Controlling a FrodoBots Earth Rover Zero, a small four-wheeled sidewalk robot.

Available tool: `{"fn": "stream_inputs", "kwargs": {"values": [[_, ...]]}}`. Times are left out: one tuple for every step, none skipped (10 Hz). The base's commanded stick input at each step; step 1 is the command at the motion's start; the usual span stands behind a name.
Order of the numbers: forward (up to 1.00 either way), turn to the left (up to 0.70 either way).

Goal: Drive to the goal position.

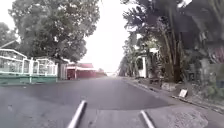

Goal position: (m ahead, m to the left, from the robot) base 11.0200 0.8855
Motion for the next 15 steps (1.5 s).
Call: {"fn": "stream_inputs", "kwargs": {"values": [[0.0,0.0],[0.0,0.0],[0.0,0.0],[0.65,0.0],[1.0,0.0],[1.0,0.0],[1.0,0.0],[1.0,0.0],[1.0,0.0],[1.0,0.0],[1.0,0.0],[1.0,0.0],[1.0,0.0],[1.0,0.0],[1.0,0.0]]}}
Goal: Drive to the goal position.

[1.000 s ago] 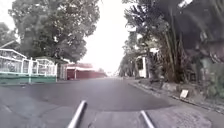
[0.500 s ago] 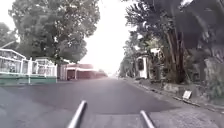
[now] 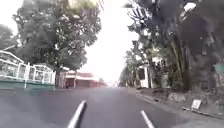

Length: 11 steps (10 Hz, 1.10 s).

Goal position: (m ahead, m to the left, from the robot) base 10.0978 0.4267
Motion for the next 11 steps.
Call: {"fn": "stream_inputs", "kwargs": {"values": [[1.0,0.0],[1.0,0.0],[1.0,0.0],[1.0,0.0],[1.0,0.0],[1.0,0.0],[1.0,0.0],[1.0,0.0],[1.0,0.0],[1.0,-0.03],[1.0,-0.07]]}}
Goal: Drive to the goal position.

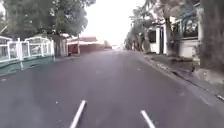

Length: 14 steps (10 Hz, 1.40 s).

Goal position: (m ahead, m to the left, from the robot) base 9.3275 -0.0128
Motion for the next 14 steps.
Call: {"fn": "stream_inputs", "kwargs": {"values": [[1.0,-0.4],[1.0,-0.4],[1.0,-0.4],[1.0,-0.4],[1.0,-0.4],[1.0,-0.3],[1.0,0.0],[1.0,-0.05],[1.0,-0.38],[1.0,-0.4],[1.0,-0.38],[1.0,0.0],[1.0,0.0],[1.0,0.0]]}}
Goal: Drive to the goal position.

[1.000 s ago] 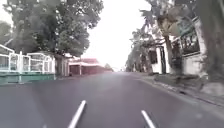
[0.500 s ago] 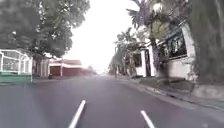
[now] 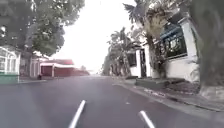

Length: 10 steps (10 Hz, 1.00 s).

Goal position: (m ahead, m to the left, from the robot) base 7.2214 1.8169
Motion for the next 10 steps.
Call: {"fn": "stream_inputs", "kwargs": {"values": [[1.0,0.0],[1.0,0.0],[1.0,0.0],[1.0,0.0],[1.0,0.0],[1.0,0.02],[1.0,0.28],[1.0,0.38],[1.0,0.0],[1.0,0.0]]}}
